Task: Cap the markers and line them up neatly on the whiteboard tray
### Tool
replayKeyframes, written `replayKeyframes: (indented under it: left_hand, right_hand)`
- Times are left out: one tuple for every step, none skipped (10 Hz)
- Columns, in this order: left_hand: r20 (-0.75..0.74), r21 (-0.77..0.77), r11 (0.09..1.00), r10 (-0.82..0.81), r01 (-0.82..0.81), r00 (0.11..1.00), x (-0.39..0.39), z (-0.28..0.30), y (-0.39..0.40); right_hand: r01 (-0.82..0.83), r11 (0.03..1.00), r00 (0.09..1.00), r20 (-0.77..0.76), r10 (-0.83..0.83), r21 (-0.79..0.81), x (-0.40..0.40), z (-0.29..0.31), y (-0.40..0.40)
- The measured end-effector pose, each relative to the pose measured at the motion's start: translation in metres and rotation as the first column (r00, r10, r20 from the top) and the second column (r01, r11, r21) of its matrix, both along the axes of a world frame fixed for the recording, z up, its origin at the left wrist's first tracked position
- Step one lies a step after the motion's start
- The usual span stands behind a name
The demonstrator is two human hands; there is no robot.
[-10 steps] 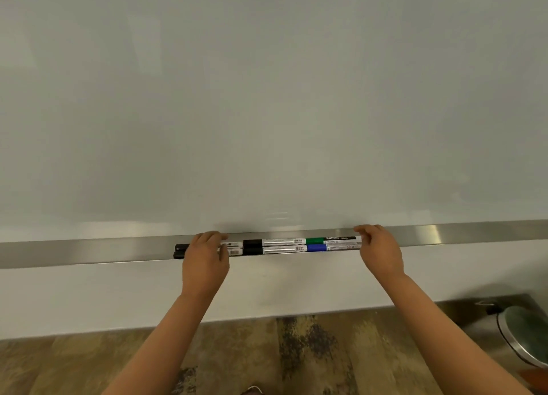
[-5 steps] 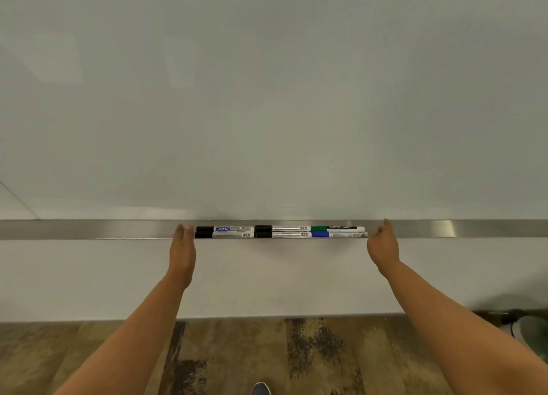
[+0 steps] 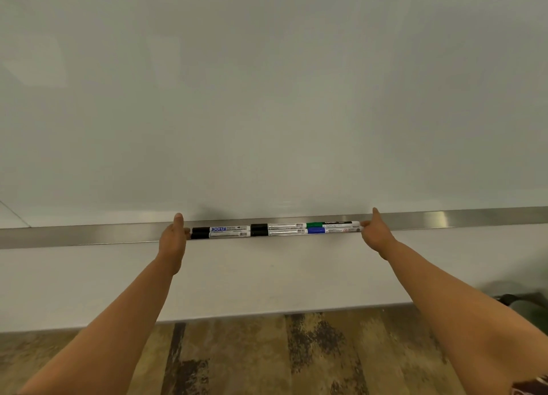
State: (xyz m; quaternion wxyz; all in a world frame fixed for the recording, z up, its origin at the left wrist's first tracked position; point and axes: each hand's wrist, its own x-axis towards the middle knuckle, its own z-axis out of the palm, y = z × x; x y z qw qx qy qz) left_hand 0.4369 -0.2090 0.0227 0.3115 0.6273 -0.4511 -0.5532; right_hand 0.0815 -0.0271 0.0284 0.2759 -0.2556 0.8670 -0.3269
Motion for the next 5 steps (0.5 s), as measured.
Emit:
replayKeyframes:
  left_hand:
    - [0.012, 0.015, 1.000, -0.017, 0.016, 1.000, 0.000, 0.004, -0.004]
    - [0.002, 0.029, 0.999, -0.020, 0.020, 1.000, 0.002, 0.005, -0.011]
    - [-0.002, 0.030, 0.999, -0.024, 0.024, 1.000, 0.003, 0.003, -0.014]
    - [-0.002, 0.027, 1.000, -0.005, 0.005, 1.000, 0.002, 0.003, -0.014]
    - [-0.008, 0.009, 0.999, 0.045, -0.045, 0.999, 0.003, 0.001, -0.013]
  right_hand:
    - [0.017, 1.000, 1.000, -0.003, -0.017, 0.001, -0.002, -0.002, -0.002]
    - [0.036, 0.999, 0.999, -0.003, -0.036, -0.014, -0.005, -0.009, -0.004]
    - [0.050, 0.998, 0.999, 0.013, -0.049, -0.036, -0.006, -0.008, -0.005]
    - [0.062, 0.997, 0.998, 0.023, -0.061, -0.048, -0.003, -0.006, -0.004]
    - [0.102, 0.992, 0.995, 0.020, -0.100, -0.075, -0.004, -0.007, -0.005]
